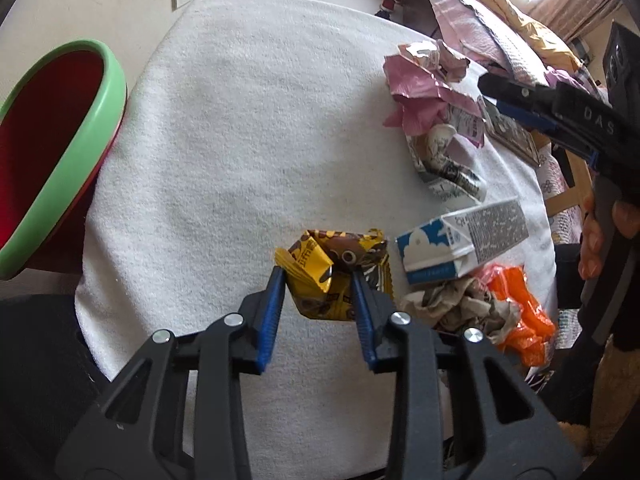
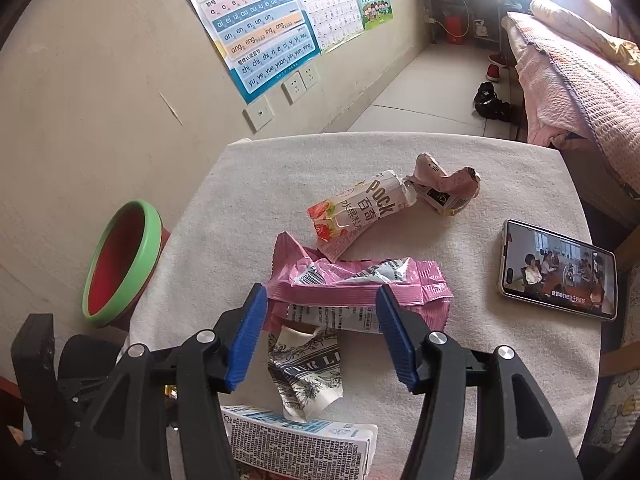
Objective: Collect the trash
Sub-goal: 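Move both grippers back over the remaining trash on the table, then grasp the yellow wrapper with the left gripper while the right gripper grasps the pink bag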
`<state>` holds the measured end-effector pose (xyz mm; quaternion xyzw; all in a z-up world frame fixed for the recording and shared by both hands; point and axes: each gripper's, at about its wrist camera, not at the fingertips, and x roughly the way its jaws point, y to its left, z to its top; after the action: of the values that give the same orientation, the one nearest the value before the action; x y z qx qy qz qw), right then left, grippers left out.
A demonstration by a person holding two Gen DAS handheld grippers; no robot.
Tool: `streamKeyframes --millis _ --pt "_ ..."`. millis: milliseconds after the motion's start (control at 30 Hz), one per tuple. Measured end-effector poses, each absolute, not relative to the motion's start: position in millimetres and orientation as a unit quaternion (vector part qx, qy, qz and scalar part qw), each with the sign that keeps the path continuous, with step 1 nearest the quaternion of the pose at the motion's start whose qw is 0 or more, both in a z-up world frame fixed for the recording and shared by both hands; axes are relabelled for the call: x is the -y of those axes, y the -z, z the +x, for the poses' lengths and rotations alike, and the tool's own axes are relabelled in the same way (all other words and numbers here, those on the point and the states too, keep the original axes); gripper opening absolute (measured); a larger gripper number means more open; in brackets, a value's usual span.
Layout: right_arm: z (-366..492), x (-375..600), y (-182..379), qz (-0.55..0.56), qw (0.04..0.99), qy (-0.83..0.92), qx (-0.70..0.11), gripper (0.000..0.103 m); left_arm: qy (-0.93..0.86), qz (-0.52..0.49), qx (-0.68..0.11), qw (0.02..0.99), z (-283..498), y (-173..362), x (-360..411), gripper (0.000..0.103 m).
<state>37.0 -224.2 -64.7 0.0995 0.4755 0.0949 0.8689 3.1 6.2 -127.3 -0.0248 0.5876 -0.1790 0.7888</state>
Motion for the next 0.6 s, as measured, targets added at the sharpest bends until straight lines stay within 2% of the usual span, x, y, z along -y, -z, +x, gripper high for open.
streamKeyframes --millis 100,333,600 --pt "38.2 229.2 68.5 0.108 0.866 -0.079 -0.482 0.062 0.168 -0.032 -0.580 0.796 8.7 124.7 -12.3 0.032" --pt "37.1 259.6 84.4 0.252 0.823 -0.087 -0.502 0.062 0.154 -0.050 -0.592 0.789 10.5 136.8 -25.8 0.032" --pt "42.5 271.0 101.3 0.334 0.782 -0.091 -0.519 0.064 0.162 -0.046 -0.591 0.789 10.1 140.5 -21.1 0.035"
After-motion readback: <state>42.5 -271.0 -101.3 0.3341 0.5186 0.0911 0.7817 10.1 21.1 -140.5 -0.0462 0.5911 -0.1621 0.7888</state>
